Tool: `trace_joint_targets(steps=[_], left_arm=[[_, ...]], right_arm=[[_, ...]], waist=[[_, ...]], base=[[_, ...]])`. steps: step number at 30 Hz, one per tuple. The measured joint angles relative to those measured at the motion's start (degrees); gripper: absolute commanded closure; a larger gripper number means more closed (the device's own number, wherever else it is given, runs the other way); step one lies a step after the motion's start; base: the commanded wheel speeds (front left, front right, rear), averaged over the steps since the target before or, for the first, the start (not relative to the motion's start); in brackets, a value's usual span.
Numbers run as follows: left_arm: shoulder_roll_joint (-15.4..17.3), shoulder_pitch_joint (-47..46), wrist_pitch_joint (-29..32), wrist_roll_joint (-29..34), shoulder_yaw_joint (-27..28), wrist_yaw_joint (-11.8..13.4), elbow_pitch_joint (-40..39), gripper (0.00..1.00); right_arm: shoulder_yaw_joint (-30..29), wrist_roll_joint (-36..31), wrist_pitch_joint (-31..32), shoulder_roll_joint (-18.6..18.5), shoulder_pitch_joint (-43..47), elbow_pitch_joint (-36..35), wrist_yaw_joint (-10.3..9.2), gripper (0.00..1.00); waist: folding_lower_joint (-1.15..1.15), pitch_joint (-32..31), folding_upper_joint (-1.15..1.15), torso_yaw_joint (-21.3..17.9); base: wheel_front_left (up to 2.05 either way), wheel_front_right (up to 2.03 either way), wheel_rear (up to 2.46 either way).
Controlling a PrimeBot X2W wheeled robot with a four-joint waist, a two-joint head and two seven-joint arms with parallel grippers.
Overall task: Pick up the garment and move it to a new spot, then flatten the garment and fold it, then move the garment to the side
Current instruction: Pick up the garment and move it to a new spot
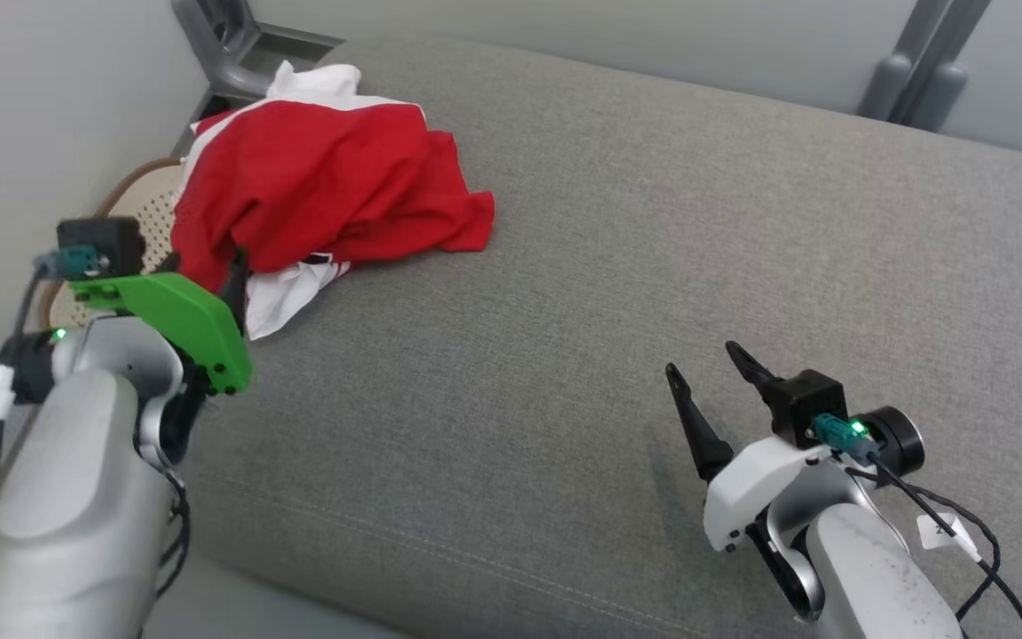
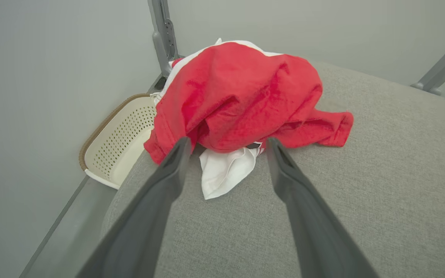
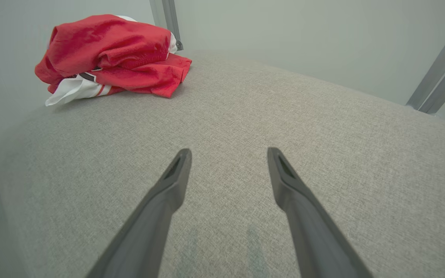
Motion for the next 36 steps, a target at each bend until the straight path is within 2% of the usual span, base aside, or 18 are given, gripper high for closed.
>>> trace_joint_targets(steps=[7, 11, 16, 21, 22, 23, 24, 31, 36], left_arm=[[4.83, -9.27, 10.02, 0.4, -1.26, -1.91, 5.03, 0.0], [6.79, -12.7, 14.05, 1.41, -2.34, -1.97, 6.23, 0.0], [10.34, -15.68, 16.78, 5.0, -4.08, 0.1, 7.54, 0.0], [11.93, -16.67, 18.7, 6.38, -4.69, 2.16, 8.68, 0.0], [12.06, -16.75, 18.78, 6.33, -4.53, 2.54, 8.94, 0.29], [12.0, -16.76, 18.79, 5.89, -4.13, 2.74, 9.03, 0.82], [11.69, -16.76, 18.53, 5.13, -3.43, 3.35, 8.95, 1.0], [11.06, -17.13, 16.1, 5.67, -3.7, 5.54, 6.56, 1.0], [11.02, -17.46, 15.55, 6.12, -4.5, 5.59, 4.2, 1.0]], right_arm=[[2.02, -1.96, 2.0, 0.03, -2.51, -3.0, 0.03, 0.0], [2.05, -2.77, 2.67, 0.0, -3.3, -4.72, 0.03, 0.0], [1.87, -2.81, 3.11, -0.03, -3.09, -6.43, 0.03, 0.0], [1.75, -2.81, 3.46, -0.04, -2.04, -7.01, 0.03, 0.0], [1.74, -2.81, 3.46, -0.03, -1.99, -7.08, 0.03, 0.0], [1.66, -2.81, 3.42, -0.03, -1.99, -7.16, 0.03, 0.0], [1.57, -2.8, 3.41, -0.03, -1.98, -7.19, 0.03, 0.0], [1.53, -1.65, 2.76, -0.03, -1.99, -6.69, 0.03, 0.0], [2.33, -0.55, 2.4, -0.02, -2.03, -5.59, 0.03, 0.0]], waist=[[0.0, 4.56, 0.0, -4.78], [0.0, 7.32, 0.0, -7.4], [0.0, 10.52, 0.0, -10.44], [0.0, 13.11, 0.0, -13.03], [0.01, 13.52, 0.0, -13.47], [0.0, 13.89, 0.0, -13.88], [0.0, 14.23, 0.0, -14.25], [0.0, 14.24, 0.0, -15.14], [0.0, 11.99, 0.0, -14.96]], base=[[0.0, 0.0, 0.0], [0.0, 0.0, 0.0], [0.0, 0.0, 0.0], [0.0, 0.0, 0.0], [0.0, 0.0, 0.0], [0.0, 0.0, 0.0], [0.0, 0.0, 0.0], [0.0, 0.0, 0.0], [0.0, 0.0, 0.0]])
